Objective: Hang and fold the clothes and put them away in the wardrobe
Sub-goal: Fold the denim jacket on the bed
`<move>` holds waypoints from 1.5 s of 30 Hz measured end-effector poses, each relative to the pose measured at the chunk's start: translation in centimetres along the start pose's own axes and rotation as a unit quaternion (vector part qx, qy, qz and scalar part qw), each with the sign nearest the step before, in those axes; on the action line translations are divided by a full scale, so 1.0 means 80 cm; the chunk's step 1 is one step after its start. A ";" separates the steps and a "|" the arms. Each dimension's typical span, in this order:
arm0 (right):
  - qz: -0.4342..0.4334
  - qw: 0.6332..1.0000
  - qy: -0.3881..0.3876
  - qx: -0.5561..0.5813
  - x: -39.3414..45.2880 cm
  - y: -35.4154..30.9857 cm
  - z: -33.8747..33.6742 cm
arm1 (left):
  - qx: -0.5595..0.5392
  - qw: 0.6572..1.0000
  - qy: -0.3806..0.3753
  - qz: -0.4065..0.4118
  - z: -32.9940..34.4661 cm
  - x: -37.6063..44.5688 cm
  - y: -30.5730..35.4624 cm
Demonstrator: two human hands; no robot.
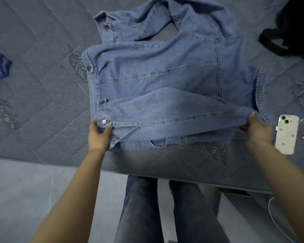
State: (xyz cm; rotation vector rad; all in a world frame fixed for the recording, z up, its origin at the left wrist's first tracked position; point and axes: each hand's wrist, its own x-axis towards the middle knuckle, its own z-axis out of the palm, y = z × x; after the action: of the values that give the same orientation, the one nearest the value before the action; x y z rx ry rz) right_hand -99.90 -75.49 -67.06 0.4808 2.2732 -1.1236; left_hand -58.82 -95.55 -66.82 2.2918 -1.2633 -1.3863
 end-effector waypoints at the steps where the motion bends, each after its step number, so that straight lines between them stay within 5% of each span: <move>1: 0.007 0.999 -0.005 -0.048 0.009 -0.005 0.002 | 0.017 1.000 -0.004 0.010 0.002 0.002 -0.002; 5: 0.038 0.953 -0.104 -0.281 0.005 -0.005 -0.005 | 0.074 0.997 0.020 0.010 0.008 0.001 -0.002; 7: -0.041 0.921 -0.093 -0.375 -0.010 -0.003 -0.020 | 0.212 0.969 0.125 0.032 0.020 -0.013 0.006; 9: -0.183 0.890 -0.058 -0.413 -0.031 -0.002 -0.027 | 0.285 0.927 0.201 0.137 0.039 -0.041 0.025; 12: -0.386 0.853 -0.128 -0.326 -0.074 -0.008 0.019 | 0.295 0.896 0.083 0.322 0.092 -0.073 0.048; 15: -0.553 0.698 -0.249 -0.381 -0.084 -0.005 0.090 | 0.380 0.818 -0.052 0.428 0.151 -0.074 0.048; 18: -0.573 0.581 -0.271 -0.510 -0.034 0.005 0.119 | 0.499 0.744 -0.095 0.434 0.175 -0.035 0.017; 21: -0.554 0.570 -0.244 -0.555 0.028 0.017 0.107 | 0.525 0.706 -0.075 0.469 0.174 0.002 -0.008; 23: -0.560 0.558 -0.236 -0.565 0.040 0.020 0.102 | 0.528 0.703 -0.080 0.469 0.173 0.003 -0.006; 25: -0.541 0.594 -0.208 -0.558 0.031 0.018 0.106 | 0.516 0.716 -0.100 0.461 0.171 -0.007 0.006; 27: -0.505 0.682 -0.165 -0.503 0.020 0.007 0.120 | 0.433 0.781 -0.110 0.437 0.162 -0.013 0.032; 29: -0.538 0.706 -0.169 -0.428 0.013 -0.030 0.147 | 0.285 0.854 -0.063 0.430 0.149 -0.001 0.084; 33: -0.690 0.574 -0.264 -0.353 -0.004 -0.144 0.230 | 0.312 0.826 0.036 0.468 0.131 0.070 0.216; 38: -0.631 0.423 -0.353 -0.547 -0.029 -0.253 0.334 | 0.517 0.750 -0.131 0.390 0.110 0.153 0.295; 42: -0.589 0.331 -0.226 -0.702 -0.002 -0.280 0.345 | 0.564 0.748 -0.111 0.333 0.071 0.188 0.281; 45: -0.625 0.341 -0.147 -0.686 0.016 -0.290 0.333 | 0.538 0.764 -0.094 0.343 0.055 0.196 0.272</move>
State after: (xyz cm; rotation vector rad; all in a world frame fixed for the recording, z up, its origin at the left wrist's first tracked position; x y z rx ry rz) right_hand -104.84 -110.50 -66.98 -2.1516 1.9355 0.7146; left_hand -71.53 -119.55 -67.63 1.6532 -3.1332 -0.6265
